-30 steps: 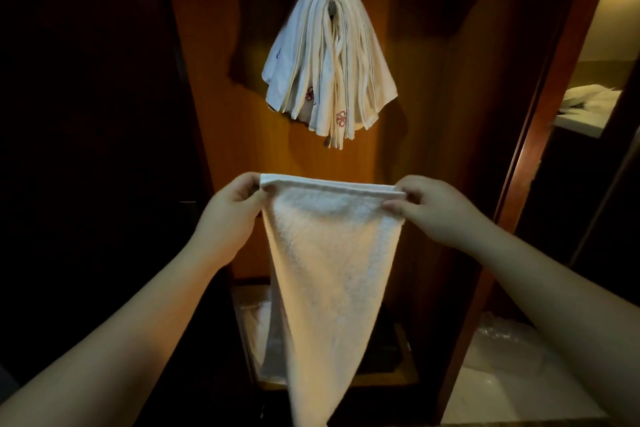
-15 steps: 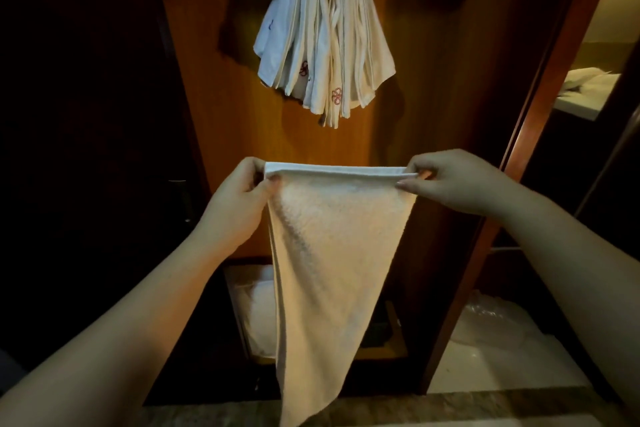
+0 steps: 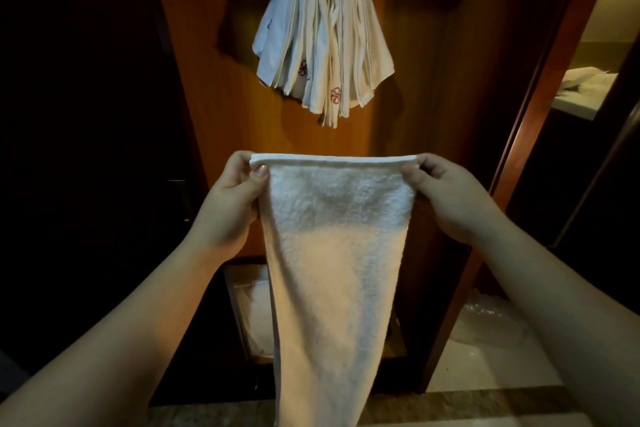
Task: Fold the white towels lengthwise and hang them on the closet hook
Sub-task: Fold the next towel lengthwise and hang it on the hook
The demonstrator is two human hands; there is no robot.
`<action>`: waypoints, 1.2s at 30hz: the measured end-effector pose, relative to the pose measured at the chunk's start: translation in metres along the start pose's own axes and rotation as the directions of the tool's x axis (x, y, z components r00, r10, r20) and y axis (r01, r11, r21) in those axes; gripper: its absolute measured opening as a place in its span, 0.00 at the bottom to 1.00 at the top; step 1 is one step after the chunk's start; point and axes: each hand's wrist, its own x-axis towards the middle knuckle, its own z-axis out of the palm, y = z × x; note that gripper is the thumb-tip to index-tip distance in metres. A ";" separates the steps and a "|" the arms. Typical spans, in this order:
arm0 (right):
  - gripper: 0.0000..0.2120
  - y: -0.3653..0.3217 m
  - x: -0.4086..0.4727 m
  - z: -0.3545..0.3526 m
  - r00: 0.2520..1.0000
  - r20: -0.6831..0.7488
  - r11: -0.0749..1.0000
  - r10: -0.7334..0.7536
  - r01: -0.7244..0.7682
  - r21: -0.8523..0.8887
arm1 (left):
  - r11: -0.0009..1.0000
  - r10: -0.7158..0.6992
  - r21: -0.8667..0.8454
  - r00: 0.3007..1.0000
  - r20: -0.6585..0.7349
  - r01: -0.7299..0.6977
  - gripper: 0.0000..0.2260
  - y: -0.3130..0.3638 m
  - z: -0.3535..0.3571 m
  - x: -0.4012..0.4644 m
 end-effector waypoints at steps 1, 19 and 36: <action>0.08 0.000 -0.005 0.004 0.999 -0.037 1.000 -0.003 0.003 -0.018 | 1.000 -0.001 -0.006 1.000 0.004 0.001 0.06 0.000 0.001 -0.002; 0.25 0.015 -0.024 0.008 0.910 0.397 0.743 0.122 -0.349 0.571 | 0.998 0.025 -0.051 0.997 0.066 -0.021 0.05 -0.003 0.007 -0.018; 0.20 0.054 -0.015 0.054 0.805 0.330 0.603 0.493 -0.590 0.537 | 0.897 -0.441 -0.113 0.887 -0.136 0.428 0.13 -0.070 0.020 -0.033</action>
